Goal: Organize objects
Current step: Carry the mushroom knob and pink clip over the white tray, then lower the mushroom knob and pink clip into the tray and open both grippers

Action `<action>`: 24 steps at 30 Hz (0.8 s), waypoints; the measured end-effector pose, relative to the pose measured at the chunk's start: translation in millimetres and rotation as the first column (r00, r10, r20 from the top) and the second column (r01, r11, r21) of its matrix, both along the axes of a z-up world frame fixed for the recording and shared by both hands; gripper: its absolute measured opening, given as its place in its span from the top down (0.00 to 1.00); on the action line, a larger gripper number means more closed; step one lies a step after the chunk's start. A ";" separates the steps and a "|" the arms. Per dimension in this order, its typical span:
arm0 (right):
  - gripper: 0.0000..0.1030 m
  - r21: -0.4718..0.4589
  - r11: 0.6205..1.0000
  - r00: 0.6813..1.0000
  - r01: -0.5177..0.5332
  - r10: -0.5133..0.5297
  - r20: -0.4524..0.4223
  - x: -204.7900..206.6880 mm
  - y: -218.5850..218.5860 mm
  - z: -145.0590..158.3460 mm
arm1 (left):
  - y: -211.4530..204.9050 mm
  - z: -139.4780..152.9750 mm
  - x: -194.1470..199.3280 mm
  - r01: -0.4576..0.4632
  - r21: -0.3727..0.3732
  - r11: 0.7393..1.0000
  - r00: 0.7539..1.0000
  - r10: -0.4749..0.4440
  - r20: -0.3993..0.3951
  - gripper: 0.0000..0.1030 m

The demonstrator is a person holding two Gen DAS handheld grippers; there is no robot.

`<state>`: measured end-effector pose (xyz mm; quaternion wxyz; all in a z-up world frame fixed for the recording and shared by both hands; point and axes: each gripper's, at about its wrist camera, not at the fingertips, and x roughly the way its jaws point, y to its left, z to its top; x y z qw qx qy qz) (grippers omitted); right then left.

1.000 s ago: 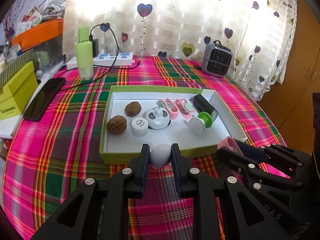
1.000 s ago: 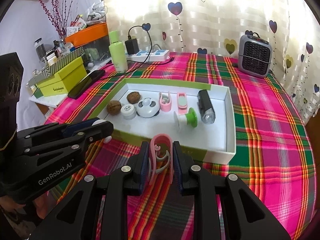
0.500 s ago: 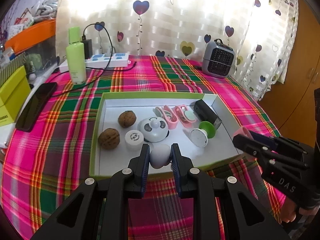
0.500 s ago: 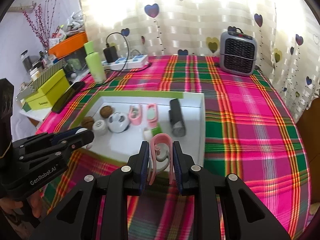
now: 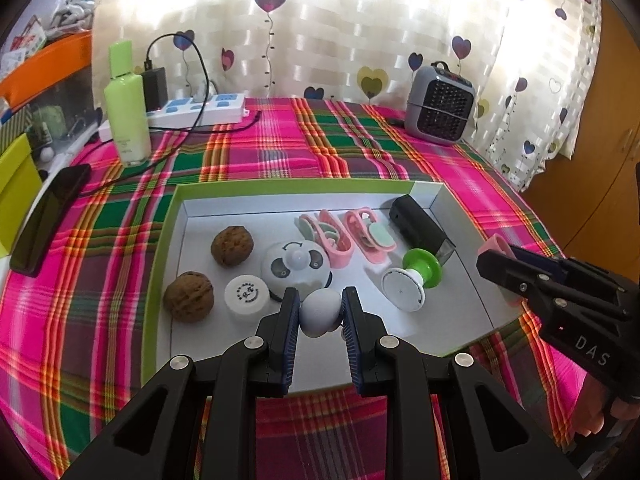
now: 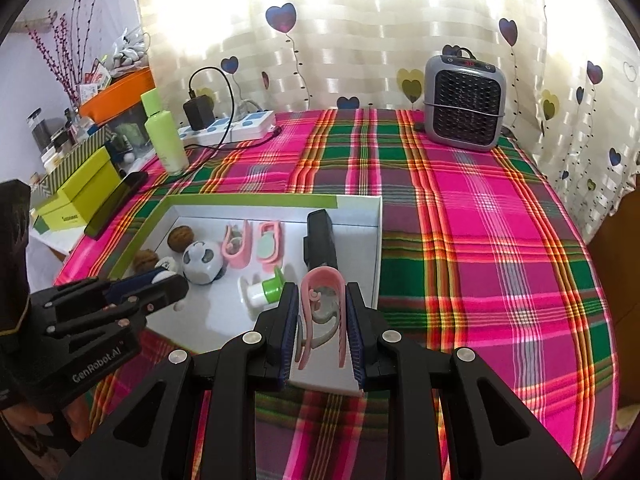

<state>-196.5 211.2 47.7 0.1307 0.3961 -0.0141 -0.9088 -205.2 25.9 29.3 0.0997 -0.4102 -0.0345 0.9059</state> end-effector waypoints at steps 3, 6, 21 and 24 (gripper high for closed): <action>0.77 0.003 1.000 1.000 -0.002 0.002 0.000 -4.6 -0.4 0.5 | 2.6 -2.7 -3.6 0.004 -0.004 1.000 1.000 -0.004 0.006 0.81; 0.77 0.002 1.000 1.000 -0.002 0.002 -0.001 -7.5 -0.5 0.8 | 3.7 -5.9 -8.1 0.007 -0.002 1.000 1.000 -0.007 0.018 0.81; 0.77 0.007 0.999 0.999 -0.044 0.044 0.001 -16.5 -12.6 0.4 | 10.1 -18.8 -18.1 0.022 -0.011 1.000 0.998 -0.022 0.052 0.81; 0.77 0.013 0.998 0.998 -0.059 0.059 -0.001 -18.8 -17.4 1.3 | 9.7 -18.9 -18.4 0.023 -0.013 1.000 0.998 -0.022 0.052 0.81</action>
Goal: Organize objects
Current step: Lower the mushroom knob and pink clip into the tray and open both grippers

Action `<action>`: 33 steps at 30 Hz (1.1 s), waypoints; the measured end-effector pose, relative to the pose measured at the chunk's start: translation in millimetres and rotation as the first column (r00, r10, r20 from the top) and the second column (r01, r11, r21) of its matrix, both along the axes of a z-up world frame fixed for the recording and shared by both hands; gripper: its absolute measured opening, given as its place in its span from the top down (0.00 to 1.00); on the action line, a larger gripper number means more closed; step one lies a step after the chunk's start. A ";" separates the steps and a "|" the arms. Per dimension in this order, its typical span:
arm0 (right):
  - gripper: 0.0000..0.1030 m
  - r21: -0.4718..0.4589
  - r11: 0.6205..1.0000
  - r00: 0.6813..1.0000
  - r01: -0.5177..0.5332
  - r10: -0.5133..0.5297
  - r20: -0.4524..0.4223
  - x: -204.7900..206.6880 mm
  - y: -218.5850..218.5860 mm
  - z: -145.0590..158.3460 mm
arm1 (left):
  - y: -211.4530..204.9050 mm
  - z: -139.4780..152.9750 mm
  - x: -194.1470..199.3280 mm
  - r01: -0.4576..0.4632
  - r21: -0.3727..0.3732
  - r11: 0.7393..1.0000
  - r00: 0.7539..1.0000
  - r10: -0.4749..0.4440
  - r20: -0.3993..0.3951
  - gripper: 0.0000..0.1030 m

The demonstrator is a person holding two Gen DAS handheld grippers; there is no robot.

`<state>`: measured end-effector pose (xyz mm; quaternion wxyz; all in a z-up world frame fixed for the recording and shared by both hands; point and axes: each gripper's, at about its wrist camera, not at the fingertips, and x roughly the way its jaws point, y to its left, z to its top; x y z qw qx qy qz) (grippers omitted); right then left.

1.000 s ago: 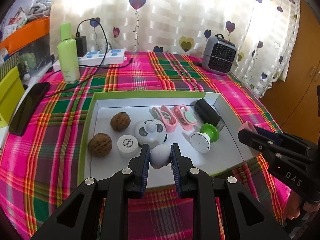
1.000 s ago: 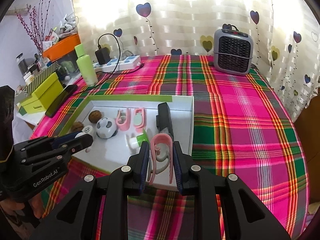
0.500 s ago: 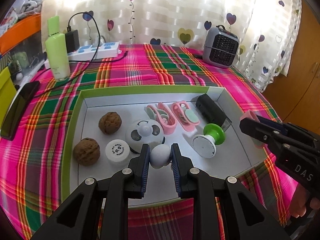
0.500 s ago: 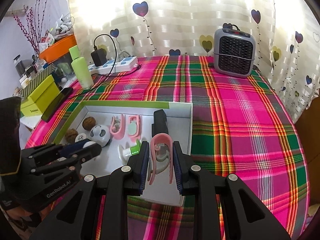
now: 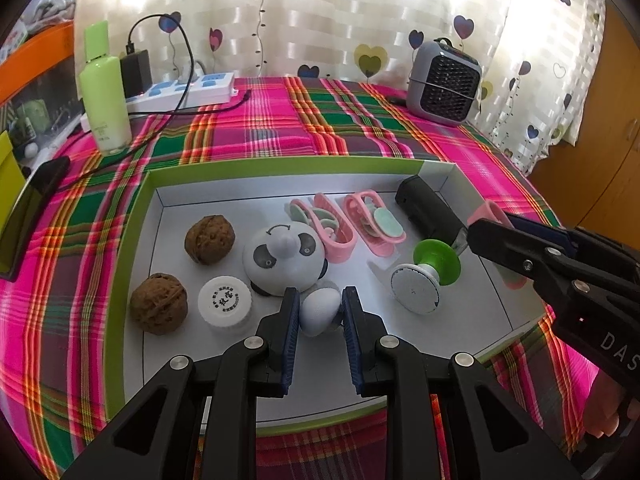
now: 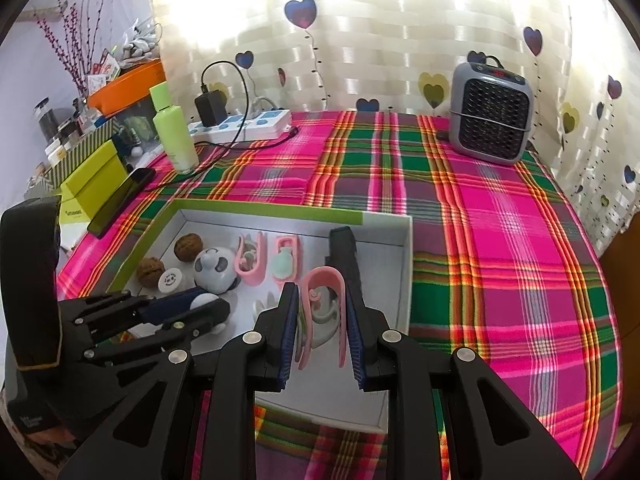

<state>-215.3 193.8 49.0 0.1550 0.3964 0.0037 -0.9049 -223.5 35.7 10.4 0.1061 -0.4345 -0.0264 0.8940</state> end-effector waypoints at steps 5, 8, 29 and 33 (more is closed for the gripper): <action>0.77 -0.017 1.000 1.000 -0.017 0.017 0.003 -7.6 -5.3 1.8 | 1.1 -0.3 0.1 -0.001 -0.003 1.000 1.000 0.001 -0.001 0.80; 0.77 -0.020 0.999 1.000 -0.025 0.025 0.015 -12.6 -8.6 -0.1 | 0.4 -0.2 -0.1 -0.001 -0.005 1.000 1.000 0.001 -0.002 0.80; 0.76 -0.003 0.998 0.996 -0.069 0.069 0.065 -46.4 -30.8 -15.3 | -0.6 0.0 0.8 0.000 -0.009 1.000 1.000 0.000 -0.007 0.69; 0.76 -0.009 0.997 0.995 -0.073 0.073 0.073 -48.5 -31.8 -18.3 | 0.0 0.6 1.3 -0.005 -0.019 1.000 1.000 0.005 -0.010 0.66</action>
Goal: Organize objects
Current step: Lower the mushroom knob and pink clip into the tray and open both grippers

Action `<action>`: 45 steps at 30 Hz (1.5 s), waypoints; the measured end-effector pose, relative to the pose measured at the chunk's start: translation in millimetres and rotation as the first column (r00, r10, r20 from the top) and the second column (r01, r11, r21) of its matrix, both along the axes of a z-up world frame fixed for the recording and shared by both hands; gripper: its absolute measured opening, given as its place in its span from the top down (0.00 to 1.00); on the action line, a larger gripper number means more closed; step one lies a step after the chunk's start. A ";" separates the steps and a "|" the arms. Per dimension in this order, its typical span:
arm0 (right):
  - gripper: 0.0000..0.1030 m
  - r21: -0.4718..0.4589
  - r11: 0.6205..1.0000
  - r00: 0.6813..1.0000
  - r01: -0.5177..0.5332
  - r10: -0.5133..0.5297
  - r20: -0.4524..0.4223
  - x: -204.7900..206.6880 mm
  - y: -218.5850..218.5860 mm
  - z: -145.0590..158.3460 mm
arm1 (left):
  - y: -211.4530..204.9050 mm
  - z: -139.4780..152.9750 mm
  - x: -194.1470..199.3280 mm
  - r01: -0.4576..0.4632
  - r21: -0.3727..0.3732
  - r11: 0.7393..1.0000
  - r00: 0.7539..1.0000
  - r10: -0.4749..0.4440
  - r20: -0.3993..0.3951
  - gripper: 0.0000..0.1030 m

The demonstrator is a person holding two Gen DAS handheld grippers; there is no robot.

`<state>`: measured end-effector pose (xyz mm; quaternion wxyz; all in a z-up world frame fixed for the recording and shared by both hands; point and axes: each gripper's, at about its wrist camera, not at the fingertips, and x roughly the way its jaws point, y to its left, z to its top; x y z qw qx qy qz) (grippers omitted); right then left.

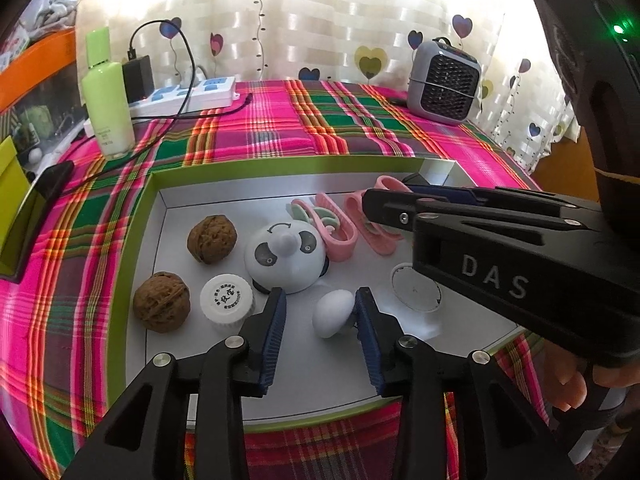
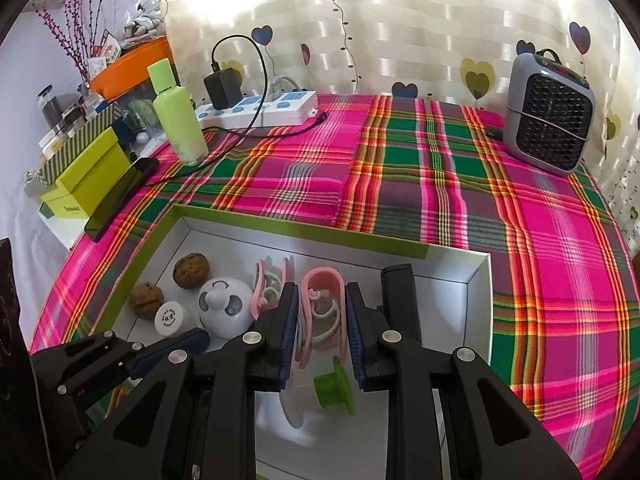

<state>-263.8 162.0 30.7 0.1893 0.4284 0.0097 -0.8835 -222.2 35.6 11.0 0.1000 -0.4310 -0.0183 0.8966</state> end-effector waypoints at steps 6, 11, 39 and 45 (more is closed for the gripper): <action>0.76 0.009 1.000 1.000 -0.001 0.001 0.002 -0.7 -0.5 -2.3 | 0.4 -0.2 1.0 0.000 -0.001 1.000 1.000 0.000 -0.001 0.65; 0.76 0.004 1.000 1.000 0.003 -0.003 0.003 0.2 -0.6 -3.1 | 0.3 -0.3 1.3 -0.001 0.001 1.000 1.000 0.001 -0.001 0.64; 0.66 -0.040 0.999 0.999 0.029 -0.030 -0.018 6.9 4.9 5.2 | -1.4 6.3 6.8 -0.007 0.014 1.000 1.000 0.008 -0.025 0.52; 0.65 -0.047 0.998 0.999 0.033 -0.035 -0.038 13.0 7.4 11.4 | -1.4 8.7 13.2 -0.014 0.012 1.000 0.999 0.014 -0.029 0.52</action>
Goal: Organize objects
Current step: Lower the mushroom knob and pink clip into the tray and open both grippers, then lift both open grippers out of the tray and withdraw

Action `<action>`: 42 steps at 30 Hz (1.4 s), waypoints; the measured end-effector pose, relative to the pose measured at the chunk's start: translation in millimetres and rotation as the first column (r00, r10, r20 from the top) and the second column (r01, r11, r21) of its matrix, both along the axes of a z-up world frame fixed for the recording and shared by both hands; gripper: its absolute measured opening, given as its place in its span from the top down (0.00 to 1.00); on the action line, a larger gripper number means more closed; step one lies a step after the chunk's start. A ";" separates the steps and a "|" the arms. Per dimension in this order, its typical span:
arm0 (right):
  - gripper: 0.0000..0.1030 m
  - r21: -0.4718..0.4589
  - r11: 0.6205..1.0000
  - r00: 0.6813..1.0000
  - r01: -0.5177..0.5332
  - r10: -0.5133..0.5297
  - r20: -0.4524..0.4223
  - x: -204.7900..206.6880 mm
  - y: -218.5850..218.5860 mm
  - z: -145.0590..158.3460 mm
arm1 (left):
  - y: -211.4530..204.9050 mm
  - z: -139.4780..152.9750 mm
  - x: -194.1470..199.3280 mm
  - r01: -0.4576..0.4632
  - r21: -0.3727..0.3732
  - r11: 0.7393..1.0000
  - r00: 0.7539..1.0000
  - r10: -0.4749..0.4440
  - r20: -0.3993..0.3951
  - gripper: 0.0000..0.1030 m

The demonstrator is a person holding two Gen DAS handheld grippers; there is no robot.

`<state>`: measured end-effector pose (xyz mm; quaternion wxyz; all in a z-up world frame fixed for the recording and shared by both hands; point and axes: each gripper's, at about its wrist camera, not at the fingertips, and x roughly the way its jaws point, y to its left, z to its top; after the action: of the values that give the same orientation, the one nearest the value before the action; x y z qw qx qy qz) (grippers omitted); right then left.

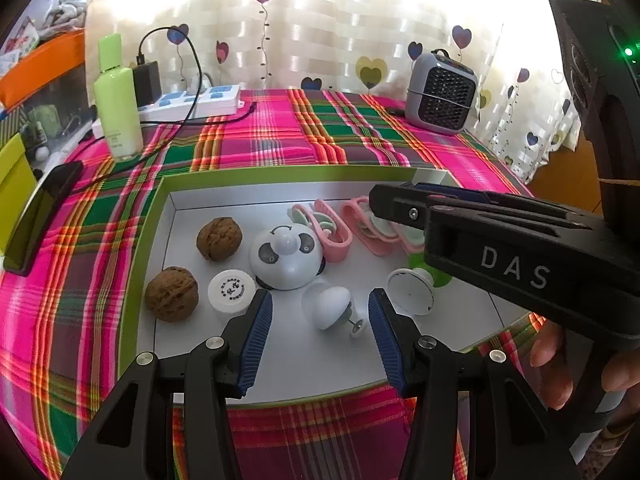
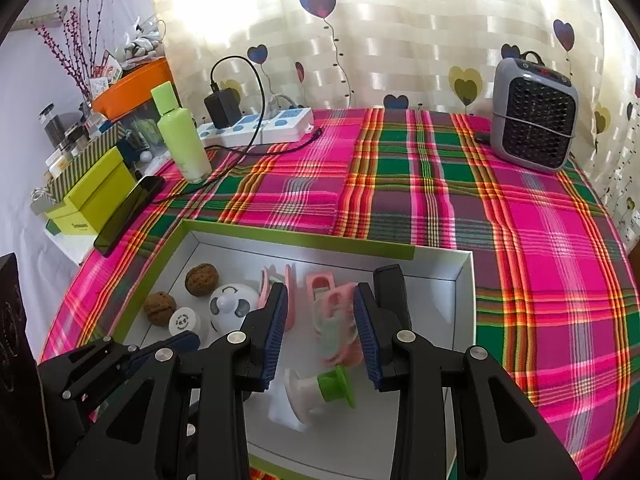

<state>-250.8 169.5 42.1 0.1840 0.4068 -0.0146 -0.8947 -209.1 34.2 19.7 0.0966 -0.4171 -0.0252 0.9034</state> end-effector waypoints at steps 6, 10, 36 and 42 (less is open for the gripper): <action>0.65 0.003 1.000 1.000 0.002 -0.002 -0.015 7.4 1.7 5.4 | -0.8 4.7 6.5 -0.011 -0.006 1.000 1.000 0.011 -0.012 0.52; 0.65 0.000 1.000 1.000 0.006 -0.006 -0.028 13.9 2.5 9.5 | -1.5 7.7 11.6 -0.016 -0.010 1.000 1.000 0.015 -0.022 0.52; 0.65 0.055 0.998 0.996 0.041 -0.037 -0.077 89.2 10.5 12.1 | -18.6 18.2 71.1 -0.104 -0.073 0.992 0.992 0.098 -0.086 0.52; 0.65 0.090 0.995 0.998 0.052 -0.049 -0.038 105.0 12.3 -3.8 | -23.0 6.4 82.7 -0.119 -0.084 0.989 0.992 0.116 -0.049 0.52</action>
<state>-145.8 181.8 38.3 0.1428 0.3984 0.0192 -0.9058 -126.4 11.2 26.1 0.0257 -0.3985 -0.0086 0.9168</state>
